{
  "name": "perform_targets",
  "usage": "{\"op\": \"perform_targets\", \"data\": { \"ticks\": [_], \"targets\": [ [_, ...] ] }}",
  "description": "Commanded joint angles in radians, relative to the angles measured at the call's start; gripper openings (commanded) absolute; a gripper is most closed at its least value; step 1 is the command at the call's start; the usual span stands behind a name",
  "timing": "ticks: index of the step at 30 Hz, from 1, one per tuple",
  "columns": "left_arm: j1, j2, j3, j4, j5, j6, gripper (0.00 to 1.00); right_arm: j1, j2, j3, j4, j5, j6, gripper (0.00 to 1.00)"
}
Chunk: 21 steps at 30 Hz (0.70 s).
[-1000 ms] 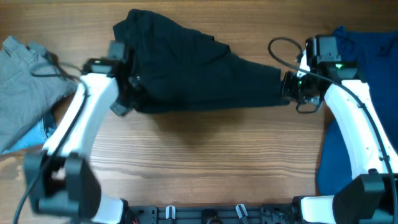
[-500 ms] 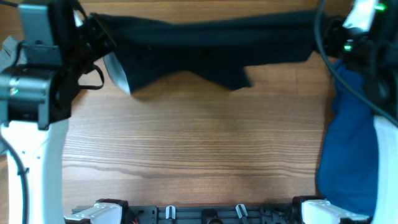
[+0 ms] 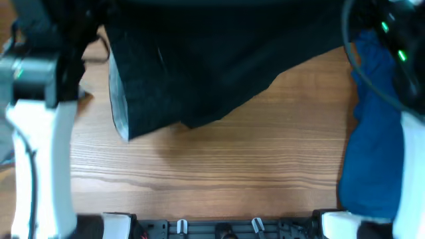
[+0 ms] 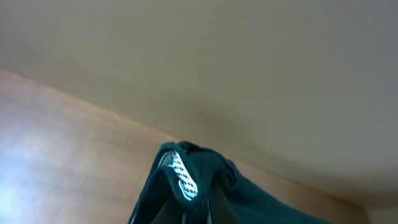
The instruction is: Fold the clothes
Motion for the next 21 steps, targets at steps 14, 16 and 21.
{"op": "perform_targets", "data": {
  "ticks": [14,16,21],
  "targets": [
    [0.028,0.258,0.122,0.558,0.044,0.013,0.04,-0.032,0.106,0.042,0.545,0.359,-0.014,0.04],
    [0.028,0.257,0.137,0.483,0.091,0.032,0.04,-0.032,0.08,0.042,0.42,0.418,-0.017,0.04],
    [0.027,0.281,0.137,-0.086,0.179,0.037,0.04,-0.032,0.084,0.018,-0.159,0.468,0.032,0.04]
  ]
}}
